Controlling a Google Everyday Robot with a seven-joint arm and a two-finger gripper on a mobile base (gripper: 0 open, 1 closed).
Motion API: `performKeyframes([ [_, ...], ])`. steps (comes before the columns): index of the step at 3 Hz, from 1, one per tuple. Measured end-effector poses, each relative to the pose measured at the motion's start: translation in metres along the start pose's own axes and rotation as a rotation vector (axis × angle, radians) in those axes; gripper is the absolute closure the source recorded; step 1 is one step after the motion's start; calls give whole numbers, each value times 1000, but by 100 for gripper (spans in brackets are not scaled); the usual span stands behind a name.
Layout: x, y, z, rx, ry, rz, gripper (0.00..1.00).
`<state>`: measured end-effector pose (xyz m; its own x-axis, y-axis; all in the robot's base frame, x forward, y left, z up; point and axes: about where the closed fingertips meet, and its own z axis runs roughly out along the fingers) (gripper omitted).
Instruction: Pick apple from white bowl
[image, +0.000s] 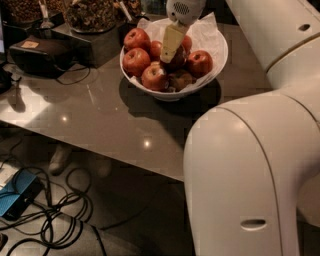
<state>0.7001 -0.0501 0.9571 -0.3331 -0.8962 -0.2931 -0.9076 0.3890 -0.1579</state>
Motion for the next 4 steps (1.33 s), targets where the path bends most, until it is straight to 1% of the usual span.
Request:
performKeyframes([
  [1, 0, 0, 0, -1, 0, 0, 35],
  [3, 10, 6, 28, -53, 36, 22, 35],
  [4, 10, 6, 28, -53, 35, 22, 54],
])
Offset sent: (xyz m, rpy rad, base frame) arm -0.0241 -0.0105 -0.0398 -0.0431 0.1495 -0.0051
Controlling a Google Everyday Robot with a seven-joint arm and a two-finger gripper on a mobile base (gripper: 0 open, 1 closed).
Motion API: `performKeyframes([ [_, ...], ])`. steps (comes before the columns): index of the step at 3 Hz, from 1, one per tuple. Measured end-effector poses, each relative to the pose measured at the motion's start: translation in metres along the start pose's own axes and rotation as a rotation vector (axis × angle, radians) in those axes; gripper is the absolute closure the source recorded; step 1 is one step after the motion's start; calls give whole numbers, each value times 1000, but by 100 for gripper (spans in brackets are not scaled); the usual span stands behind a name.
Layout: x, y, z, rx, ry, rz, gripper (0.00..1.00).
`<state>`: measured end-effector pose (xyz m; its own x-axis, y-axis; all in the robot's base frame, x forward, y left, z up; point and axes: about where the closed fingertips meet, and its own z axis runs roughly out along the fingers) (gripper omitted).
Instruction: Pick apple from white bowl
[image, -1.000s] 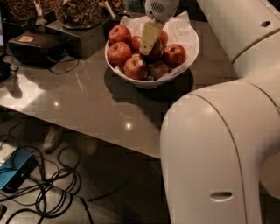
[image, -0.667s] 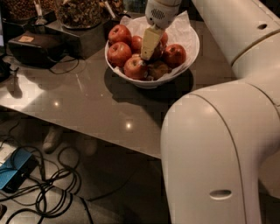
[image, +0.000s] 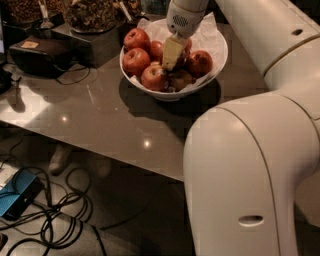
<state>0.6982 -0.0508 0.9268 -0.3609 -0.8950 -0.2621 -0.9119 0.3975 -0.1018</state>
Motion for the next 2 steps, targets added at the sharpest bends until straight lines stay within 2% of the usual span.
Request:
performKeyframes([
  [2, 0, 0, 0, 0, 0, 0, 99],
])
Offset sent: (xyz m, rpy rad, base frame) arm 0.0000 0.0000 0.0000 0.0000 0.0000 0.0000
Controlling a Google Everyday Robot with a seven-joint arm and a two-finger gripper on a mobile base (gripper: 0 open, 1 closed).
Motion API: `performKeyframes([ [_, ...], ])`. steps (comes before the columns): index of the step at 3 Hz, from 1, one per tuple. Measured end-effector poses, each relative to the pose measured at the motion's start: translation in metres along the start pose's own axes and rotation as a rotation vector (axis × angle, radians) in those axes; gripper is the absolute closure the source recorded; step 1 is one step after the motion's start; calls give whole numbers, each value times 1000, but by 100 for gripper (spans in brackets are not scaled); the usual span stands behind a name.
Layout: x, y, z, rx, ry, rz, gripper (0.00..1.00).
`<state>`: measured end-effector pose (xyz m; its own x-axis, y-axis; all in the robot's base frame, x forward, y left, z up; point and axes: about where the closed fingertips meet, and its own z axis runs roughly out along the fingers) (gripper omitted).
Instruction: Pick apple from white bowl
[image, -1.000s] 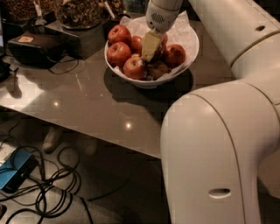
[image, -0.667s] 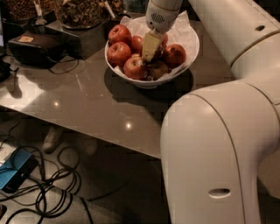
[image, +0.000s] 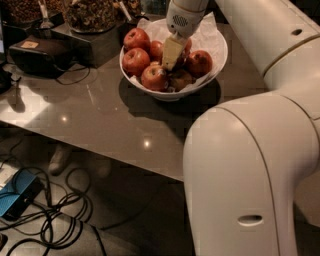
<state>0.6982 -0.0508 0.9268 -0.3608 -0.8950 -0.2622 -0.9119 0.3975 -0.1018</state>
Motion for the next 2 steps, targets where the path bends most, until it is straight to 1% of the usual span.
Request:
performKeyframes([
  [1, 0, -1, -16, 16, -61, 0, 100],
  [2, -1, 3, -38, 19, -101, 12, 100],
])
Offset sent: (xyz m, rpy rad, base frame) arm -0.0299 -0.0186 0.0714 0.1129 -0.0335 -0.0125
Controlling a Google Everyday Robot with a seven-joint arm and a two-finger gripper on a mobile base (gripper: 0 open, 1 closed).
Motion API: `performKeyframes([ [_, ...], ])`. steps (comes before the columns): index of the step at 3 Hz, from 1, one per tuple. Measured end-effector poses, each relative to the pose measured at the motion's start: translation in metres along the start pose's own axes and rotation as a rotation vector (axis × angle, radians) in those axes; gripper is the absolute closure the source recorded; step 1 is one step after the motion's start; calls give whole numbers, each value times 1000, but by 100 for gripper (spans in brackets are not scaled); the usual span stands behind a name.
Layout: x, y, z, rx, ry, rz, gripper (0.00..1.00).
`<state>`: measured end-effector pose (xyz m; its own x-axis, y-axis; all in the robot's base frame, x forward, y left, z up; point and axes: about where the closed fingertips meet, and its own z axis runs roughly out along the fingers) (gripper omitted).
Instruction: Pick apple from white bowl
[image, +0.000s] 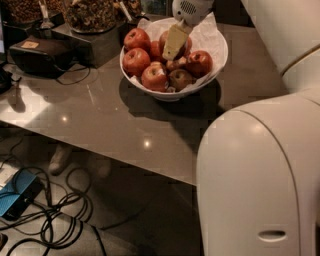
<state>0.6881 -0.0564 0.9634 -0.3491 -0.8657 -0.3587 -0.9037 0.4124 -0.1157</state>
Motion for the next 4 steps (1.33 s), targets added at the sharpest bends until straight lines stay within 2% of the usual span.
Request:
performKeyframes([
  [1, -4, 1, -13, -4, -18, 13, 100],
  [3, -24, 30, -82, -19, -186, -116, 100],
  [4, -25, 43, -86, -60, -212, -154, 100],
])
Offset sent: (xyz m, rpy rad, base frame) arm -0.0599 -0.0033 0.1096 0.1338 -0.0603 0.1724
